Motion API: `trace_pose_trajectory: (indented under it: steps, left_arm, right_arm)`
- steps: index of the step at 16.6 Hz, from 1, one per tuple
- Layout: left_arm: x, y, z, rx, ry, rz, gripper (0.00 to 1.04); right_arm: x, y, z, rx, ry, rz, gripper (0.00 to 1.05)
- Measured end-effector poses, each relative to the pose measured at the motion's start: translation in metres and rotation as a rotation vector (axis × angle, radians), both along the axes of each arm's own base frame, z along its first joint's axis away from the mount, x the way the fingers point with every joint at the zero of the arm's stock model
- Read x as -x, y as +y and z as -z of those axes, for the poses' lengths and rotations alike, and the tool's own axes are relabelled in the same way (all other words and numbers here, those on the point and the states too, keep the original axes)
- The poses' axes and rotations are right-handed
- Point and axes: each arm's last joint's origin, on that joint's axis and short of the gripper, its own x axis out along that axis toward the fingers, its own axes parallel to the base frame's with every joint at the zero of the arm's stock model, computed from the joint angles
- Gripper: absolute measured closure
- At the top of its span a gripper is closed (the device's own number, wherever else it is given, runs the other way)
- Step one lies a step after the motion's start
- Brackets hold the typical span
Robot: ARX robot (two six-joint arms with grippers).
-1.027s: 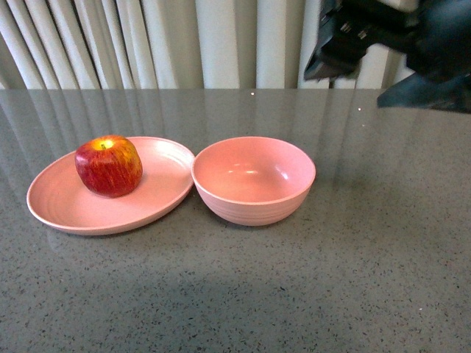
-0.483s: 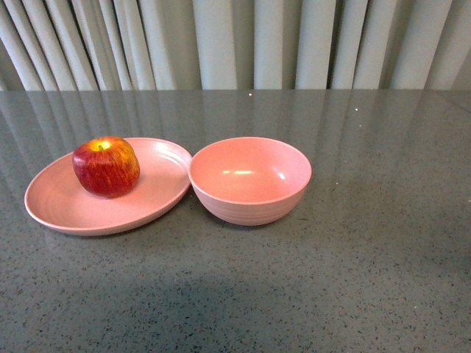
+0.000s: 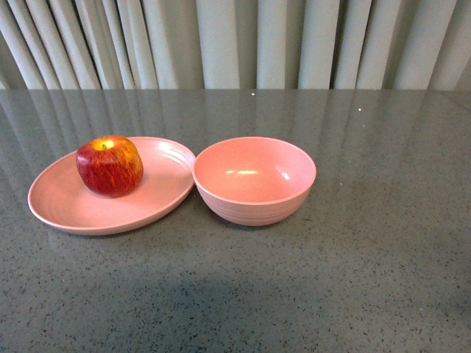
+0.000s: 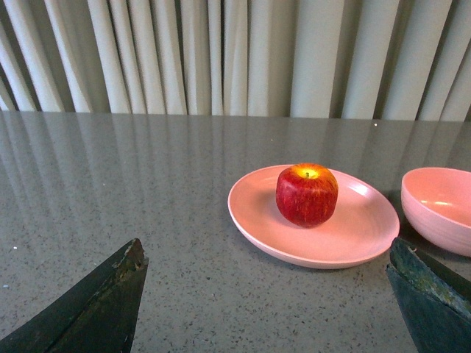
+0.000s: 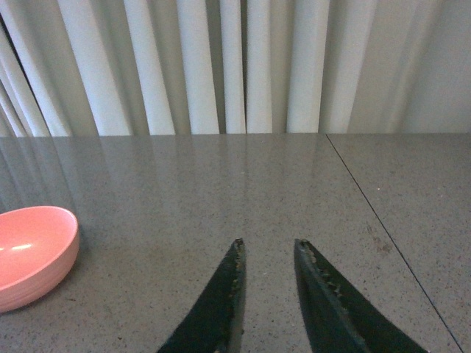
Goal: Move apple from plate to bowl
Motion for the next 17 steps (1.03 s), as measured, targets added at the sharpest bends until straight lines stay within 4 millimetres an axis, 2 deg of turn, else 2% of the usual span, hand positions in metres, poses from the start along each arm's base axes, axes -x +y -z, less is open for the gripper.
trace_pose_trajectory:
  steps: [2, 3, 13, 17]
  left_arm:
    - [0.000, 0.000, 0.000, 0.000, 0.000, 0.000, 0.07]
    - [0.000, 0.000, 0.000, 0.000, 0.000, 0.000, 0.07]
    - [0.000, 0.000, 0.000, 0.000, 0.000, 0.000, 0.07]
    - [0.000, 0.000, 0.000, 0.000, 0.000, 0.000, 0.07]
  right_arm:
    - [0.007, 0.000, 0.011, 0.000, 0.005, 0.000, 1.00]
    - [0.010, 0.000, 0.015, 0.003, 0.009, 0.000, 1.03]
    - [0.028, 0.000, 0.037, 0.004, -0.011, 0.000, 1.03]
    - [0.033, 0.000, 0.038, 0.004, -0.010, 0.000, 1.03]
